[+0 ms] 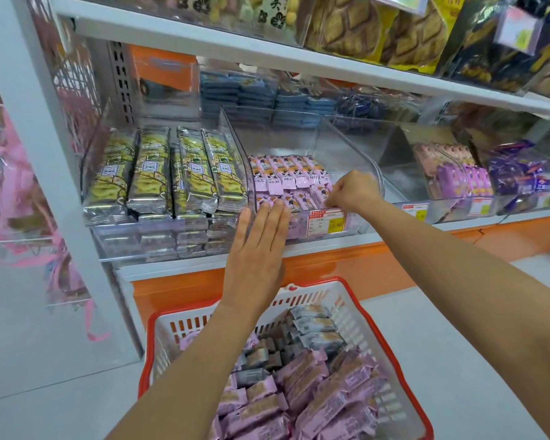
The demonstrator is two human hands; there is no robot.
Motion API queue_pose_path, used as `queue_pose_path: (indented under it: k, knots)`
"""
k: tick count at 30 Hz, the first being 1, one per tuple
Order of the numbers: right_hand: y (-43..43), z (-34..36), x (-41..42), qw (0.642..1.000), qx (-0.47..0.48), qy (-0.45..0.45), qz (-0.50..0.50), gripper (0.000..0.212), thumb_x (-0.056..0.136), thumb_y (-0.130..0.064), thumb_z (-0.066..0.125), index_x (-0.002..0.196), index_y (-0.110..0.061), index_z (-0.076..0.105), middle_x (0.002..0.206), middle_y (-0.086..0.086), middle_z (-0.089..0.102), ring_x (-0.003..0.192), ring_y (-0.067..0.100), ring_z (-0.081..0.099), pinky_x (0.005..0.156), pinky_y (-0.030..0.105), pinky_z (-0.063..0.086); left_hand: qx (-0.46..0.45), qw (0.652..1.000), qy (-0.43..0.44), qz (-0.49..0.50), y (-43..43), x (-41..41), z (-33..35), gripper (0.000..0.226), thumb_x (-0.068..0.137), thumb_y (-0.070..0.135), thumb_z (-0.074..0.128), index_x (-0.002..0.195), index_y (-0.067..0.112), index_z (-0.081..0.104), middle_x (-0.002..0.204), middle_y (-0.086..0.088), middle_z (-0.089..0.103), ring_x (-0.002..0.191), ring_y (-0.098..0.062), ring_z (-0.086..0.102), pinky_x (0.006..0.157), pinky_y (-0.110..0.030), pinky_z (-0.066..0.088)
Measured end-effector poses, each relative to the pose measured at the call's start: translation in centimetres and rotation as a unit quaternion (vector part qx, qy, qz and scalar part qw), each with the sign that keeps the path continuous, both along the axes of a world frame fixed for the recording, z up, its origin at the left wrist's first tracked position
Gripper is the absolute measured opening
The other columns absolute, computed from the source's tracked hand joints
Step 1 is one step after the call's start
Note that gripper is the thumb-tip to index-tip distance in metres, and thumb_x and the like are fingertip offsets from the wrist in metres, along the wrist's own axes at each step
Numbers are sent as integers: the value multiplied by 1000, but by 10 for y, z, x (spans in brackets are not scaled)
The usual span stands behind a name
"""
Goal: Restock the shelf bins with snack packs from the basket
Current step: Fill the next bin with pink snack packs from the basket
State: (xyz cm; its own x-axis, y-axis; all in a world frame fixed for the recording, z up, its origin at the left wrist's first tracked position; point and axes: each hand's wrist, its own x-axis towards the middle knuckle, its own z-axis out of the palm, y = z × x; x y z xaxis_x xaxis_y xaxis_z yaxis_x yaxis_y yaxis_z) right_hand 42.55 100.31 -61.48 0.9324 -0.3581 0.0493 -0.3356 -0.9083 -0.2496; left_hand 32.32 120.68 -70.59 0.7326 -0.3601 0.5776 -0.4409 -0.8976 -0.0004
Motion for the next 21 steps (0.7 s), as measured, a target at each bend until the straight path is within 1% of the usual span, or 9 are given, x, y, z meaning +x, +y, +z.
queue_pose_path:
  k: [3, 6, 8, 10, 13, 16, 18, 20, 21]
  knots:
    - [-2, 0, -4, 1000, 21, -21, 6, 16, 76, -23, 79, 84, -8, 76, 81, 6, 72, 77, 19, 66, 64, 29, 53, 11, 1000, 1, -1, 1, 0, 0, 92, 75, 10, 69, 154, 4, 24, 160, -13, 27, 149, -29, 19, 123, -46, -3]
    - [1, 4, -20, 991, 68, -107, 49, 6, 83, -16, 72, 86, -12, 75, 84, 2, 71, 78, 15, 63, 62, 24, 47, 13, 1000, 1, 0, 2, 0, 0, 90, 74, 9, 65, 155, 4, 25, 161, -12, 26, 149, -28, 20, 123, -45, -4]
    - [7, 7, -38, 970, 147, -157, 111, 5, 87, -12, 68, 91, -14, 72, 79, -2, 67, 72, 8, 60, 65, 23, 48, 14, 1000, 0, -1, 2, -1, 1, 90, 74, 9, 64, 155, 4, 25, 161, -12, 25, 149, -27, 17, 124, -46, -3]
    - [16, 8, -60, 941, 217, -194, 174, 10, 90, -7, 64, 93, -12, 72, 75, -4, 64, 66, 0, 54, 65, 18, 46, 7, 1000, -6, -6, 1, -3, 3, 89, 75, 10, 63, 155, 4, 24, 162, -12, 23, 150, -26, 15, 124, -46, -2]
    - [29, 3, -96, 901, 255, -230, 266, 11, 91, -7, 63, 96, -14, 70, 80, -7, 64, 70, -2, 55, 68, 15, 47, -13, 1000, -6, -17, 3, -12, 1, 83, 80, 17, 54, 155, 3, 21, 164, -12, 18, 152, -28, 13, 123, -49, 2]
    - [38, -18, -123, 886, 260, -208, 324, 10, 92, -7, 63, 97, -12, 69, 81, -7, 64, 70, 4, 56, 64, 16, 46, 11, 999, -4, -47, 14, -26, -22, 78, 80, 19, 52, 153, 4, 30, 161, -15, 21, 149, -32, 20, 122, -50, 7]
    - [42, -46, -131, 893, 265, -164, 325, 7, 92, -10, 64, 94, -13, 70, 77, -5, 65, 66, 6, 56, 62, 19, 46, 48, 996, 15, -73, 25, -34, -46, 75, 75, 16, 61, 146, 5, 44, 153, -16, 36, 141, -33, 32, 120, -49, 14]
    - [45, -82, -134, 907, 266, -105, 310, 5, 91, -13, 66, 92, -15, 70, 75, -11, 63, 66, 6, 56, 62, 20, 47, 81, 991, 68, -77, 38, -38, -69, 73, 69, 14, 74, 138, 5, 54, 141, -16, 51, 131, -34, 43, 117, -48, 21]
    - [45, -100, -134, 912, 264, -80, 305, 5, 91, -15, 66, 93, -15, 70, 75, -13, 62, 65, 5, 56, 62, 18, 45, 92, 988, 106, -67, 46, -39, -79, 74, 67, 16, 79, 136, 6, 56, 137, -14, 55, 128, -33, 47, 116, -46, 22]
